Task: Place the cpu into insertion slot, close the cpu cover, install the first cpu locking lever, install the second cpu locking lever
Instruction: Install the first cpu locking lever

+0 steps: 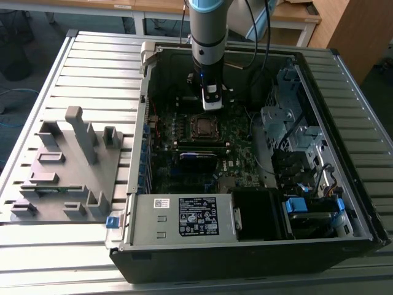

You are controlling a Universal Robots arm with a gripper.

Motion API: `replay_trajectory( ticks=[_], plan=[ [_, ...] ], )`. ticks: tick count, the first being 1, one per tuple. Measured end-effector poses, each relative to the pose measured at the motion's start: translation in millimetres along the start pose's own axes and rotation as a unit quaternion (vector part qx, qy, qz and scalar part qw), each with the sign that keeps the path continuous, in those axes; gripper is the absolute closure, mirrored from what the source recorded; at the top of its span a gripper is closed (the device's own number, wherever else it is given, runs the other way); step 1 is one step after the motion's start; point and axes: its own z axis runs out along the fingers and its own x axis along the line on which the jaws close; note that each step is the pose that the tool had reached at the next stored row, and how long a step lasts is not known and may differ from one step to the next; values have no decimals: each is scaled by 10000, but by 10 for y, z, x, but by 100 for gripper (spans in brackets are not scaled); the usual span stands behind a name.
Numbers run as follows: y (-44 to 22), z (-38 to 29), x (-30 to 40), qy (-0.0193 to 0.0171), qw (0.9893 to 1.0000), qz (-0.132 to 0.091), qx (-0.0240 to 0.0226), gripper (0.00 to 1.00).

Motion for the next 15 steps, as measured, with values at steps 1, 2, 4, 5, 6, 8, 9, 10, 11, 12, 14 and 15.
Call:
replay_trajectory(
  ticks=[1, 2, 4, 5, 6, 8, 9, 10, 11, 12, 14, 15],
  plan=[
    [-1, 1, 1, -6, 10000, -7, -5, 90],
    [-2, 3, 1, -17, 10000, -19, -12, 90],
    [-2, 7, 1, -40, 10000, -50, -29, 90],
    [-2, 8, 1, -50, 10000, -65, -36, 90],
    [-3, 10, 1, -58, 9999, -78, -42, 90],
    [-4, 14, 1, -75, 9999, -108, -56, 90],
    [-4, 16, 1, -78, 9999, -129, -62, 90],
    [-5, 18, 2, -79, 9998, -153, -65, 90],
    [-5, 19, 2, -78, 9998, -175, -68, 90],
    [-6, 21, 2, -77, 9997, -198, -72, 90],
    [-7, 25, 3, -76, 9996, -247, -79, 90],
    [-8, 27, 3, -75, 9996, -272, -83, 90]
  ],
)
